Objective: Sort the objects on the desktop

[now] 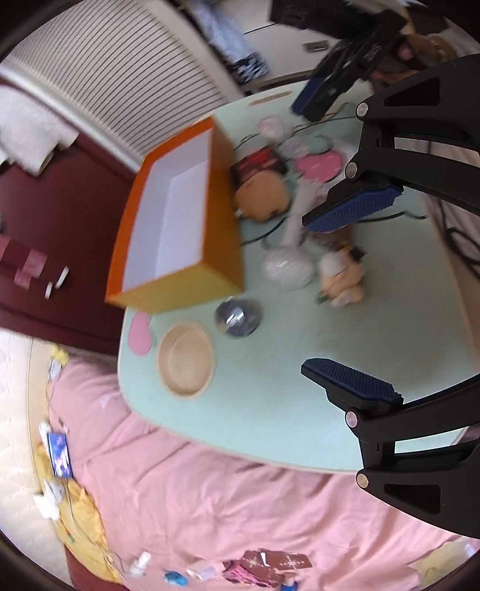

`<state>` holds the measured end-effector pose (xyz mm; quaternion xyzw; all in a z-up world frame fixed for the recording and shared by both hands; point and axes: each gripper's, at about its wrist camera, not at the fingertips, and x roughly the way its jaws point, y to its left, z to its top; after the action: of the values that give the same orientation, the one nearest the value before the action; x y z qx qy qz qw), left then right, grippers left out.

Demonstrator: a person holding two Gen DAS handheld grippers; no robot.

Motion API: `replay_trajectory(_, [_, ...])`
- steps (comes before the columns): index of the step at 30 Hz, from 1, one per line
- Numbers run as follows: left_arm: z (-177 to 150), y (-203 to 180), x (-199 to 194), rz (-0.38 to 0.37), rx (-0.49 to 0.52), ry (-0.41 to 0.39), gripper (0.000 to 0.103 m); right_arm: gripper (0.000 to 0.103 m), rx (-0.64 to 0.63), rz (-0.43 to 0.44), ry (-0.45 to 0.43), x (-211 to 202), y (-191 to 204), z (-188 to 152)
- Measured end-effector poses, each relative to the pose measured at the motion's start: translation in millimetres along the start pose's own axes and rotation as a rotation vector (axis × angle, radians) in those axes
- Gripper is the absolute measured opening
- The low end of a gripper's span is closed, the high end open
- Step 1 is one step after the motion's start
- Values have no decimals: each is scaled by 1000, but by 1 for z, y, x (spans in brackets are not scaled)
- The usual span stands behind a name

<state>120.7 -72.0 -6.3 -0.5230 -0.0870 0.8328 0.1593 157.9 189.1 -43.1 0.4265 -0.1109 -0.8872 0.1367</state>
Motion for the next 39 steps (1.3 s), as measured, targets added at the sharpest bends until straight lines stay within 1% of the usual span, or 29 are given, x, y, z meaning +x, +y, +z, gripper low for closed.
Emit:
replay_trajectory(1, [-7,-5,-1,-11,16,15,71,63,-3,-3,7,1,2,-3])
replay_trajectory(4, [-26,-15,-4,-8,15,7,71,63,6,-28,39,5,3,-8])
replay_trajectory(5, [-30,-16,-3,8,1,-4,71,63,14,-46,46,5,2,-10])
replay_trajectory(7, [-38,-17,0,38,-29,-23,71,67,29,-93,64,7,-1,-15])
replay_trajectory(8, [-39,-18,2,40,-42,-24,71,71,36,-117,73,8,-2,-18])
replay_trajectory(10, [-40,-20,8,49,-58,-22,71,72,33,-166,77,10,-4,-22])
replay_trajectory(12, [-43,-27,15,118,-56,-20,71,72,23,-230,71,13,-6,-23])
replay_trajectory(14, [-47,-30,23,149,-44,-6,72,72,23,-285,68,17,-7,-24])
replay_trajectory(15, [-49,-30,26,151,-45,0,72,72,22,-295,63,18,-8,-25])
replay_trajectory(18, [-51,-28,29,158,-48,-5,73,74,8,-300,54,19,-7,-29])
replay_trajectory(19, [-50,-27,29,155,-51,-9,77,76,2,-298,53,19,-7,-30])
replay_trajectory(20, [-50,-25,30,151,-55,-12,82,82,-3,-295,51,19,-7,-31])
replay_trajectory(21, [-49,-24,31,150,-58,-16,83,91,-7,-293,51,21,-8,-32])
replay_trajectory(23, [-49,-22,32,172,-66,-29,84,96,-12,-303,45,22,-10,-33])
replay_trajectory(26, [-50,-23,35,199,-55,-30,85,98,-51,-354,24,25,-13,-37])
replay_trajectory(27, [-50,-23,36,207,-50,-29,85,102,-60,-360,15,25,-14,-38])
replay_trajectory(31, [-52,-28,38,226,-31,-25,86,103,-72,-356,-16,22,-16,-43])
replay_trajectory(36, [-54,-35,41,262,-3,-7,87,103,-78,-352,-21,19,-21,-44])
replay_trajectory(39, [-54,-39,43,285,13,3,88,103,-63,-364,-26,27,-9,-49])
